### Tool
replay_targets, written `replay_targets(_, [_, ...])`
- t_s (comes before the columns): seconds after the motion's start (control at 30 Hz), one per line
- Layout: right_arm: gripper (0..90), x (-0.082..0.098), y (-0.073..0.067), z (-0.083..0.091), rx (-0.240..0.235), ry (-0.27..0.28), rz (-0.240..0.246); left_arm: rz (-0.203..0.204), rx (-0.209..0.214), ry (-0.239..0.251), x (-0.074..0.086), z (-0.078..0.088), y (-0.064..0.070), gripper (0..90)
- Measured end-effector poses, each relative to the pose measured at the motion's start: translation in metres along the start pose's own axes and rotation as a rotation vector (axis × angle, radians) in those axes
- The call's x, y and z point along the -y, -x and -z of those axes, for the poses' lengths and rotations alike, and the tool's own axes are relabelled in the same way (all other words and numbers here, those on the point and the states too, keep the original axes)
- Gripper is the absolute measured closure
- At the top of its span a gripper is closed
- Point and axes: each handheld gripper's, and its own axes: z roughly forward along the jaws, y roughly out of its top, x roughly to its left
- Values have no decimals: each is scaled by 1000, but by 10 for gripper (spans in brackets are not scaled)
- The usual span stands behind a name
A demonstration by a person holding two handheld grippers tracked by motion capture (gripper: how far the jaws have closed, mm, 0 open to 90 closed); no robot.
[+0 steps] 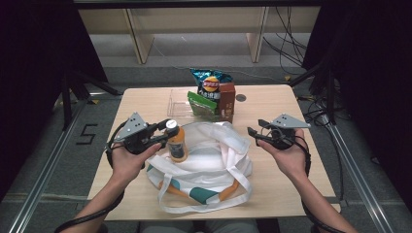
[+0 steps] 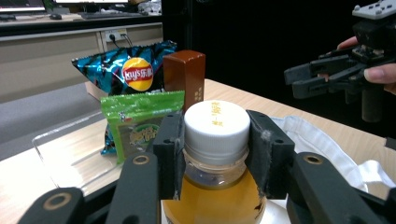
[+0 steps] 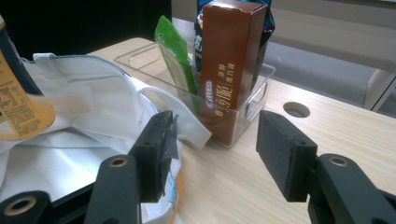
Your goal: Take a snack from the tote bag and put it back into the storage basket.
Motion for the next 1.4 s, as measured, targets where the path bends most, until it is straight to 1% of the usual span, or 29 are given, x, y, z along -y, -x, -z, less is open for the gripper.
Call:
replay_targets(0.07, [469,0,0,0,0,1,-2,-2,-4,-2,-2,1,-1,587])
replay_targets(0.1, [469,0,1,-2,-3,13,10,2,-6,3,-3,1,-1,587])
replay_targets(0.13, [469,1,2,-2,-9,18,8,-1,-6,7,-5,1,-2,587])
replay_targets(0.5, [469,1,1,-2,-14,13,11,-14,-11,20,-16,0,-6,587])
replay_targets(0.57, [469,1,-1,-2,-8,11,-1,-15,-12,23,-18,0,-7,587])
replay_targets(0.63, [469,1,0,-2,-14,14,12,-16,-16,22,-20,0,-8,587])
replay_targets(0.67, [469,1,1,-3,-15,20,34,-15,-15,25,-21,0,-9,587])
replay_targets(0.73, [469,1,1,-3,-13,14,15,-12,-16,29,-23,0,-9,587])
replay_targets(0.8, [469,2,0,-2,-13,13,11,-17,-17,31,-25,0,-10,587])
replay_targets(0.83, [469,2,0,-2,-6,7,12,-16,-17,31,-26,0,-11,587])
replay_targets(0.87, [469,2,2,-2,-3,7,30,-14,-19,33,-27,0,-11,587])
replay_targets(0.93, [469,2,1,-2,-7,6,30,-21,-17,33,-29,0,-12,587])
replay_targets(0.97, [469,2,1,-2,-13,2,18,-21,-17,34,-30,0,-13,588])
replay_targets(1.0, [469,2,0,-2,-8,3,19,-21,-16,35,-31,0,-13,587])
replay_targets(1.03, [469,2,-1,-1,-11,-1,2,-20,-16,36,-32,-1,-13,588])
replay_targets(1.13, [469,2,0,-2,-9,2,18,-25,-20,39,-34,-1,-14,587])
replay_targets(1.17, [469,2,0,-2,-12,2,12,-24,-21,41,-34,-1,-15,588])
replay_targets(1.23, [469,3,0,-3,-5,7,18,-24,-23,41,-36,-1,-16,588])
replay_targets(1.27, [469,3,-1,-2,-6,-1,9,-26,-23,41,-37,-1,-16,588])
replay_targets(1.33, [469,3,0,-3,-1,4,15,-29,-22,42,-39,-1,-17,588])
replay_targets(1.4, [469,3,-1,-3,-1,2,11,-30,-21,45,-41,-2,-17,588])
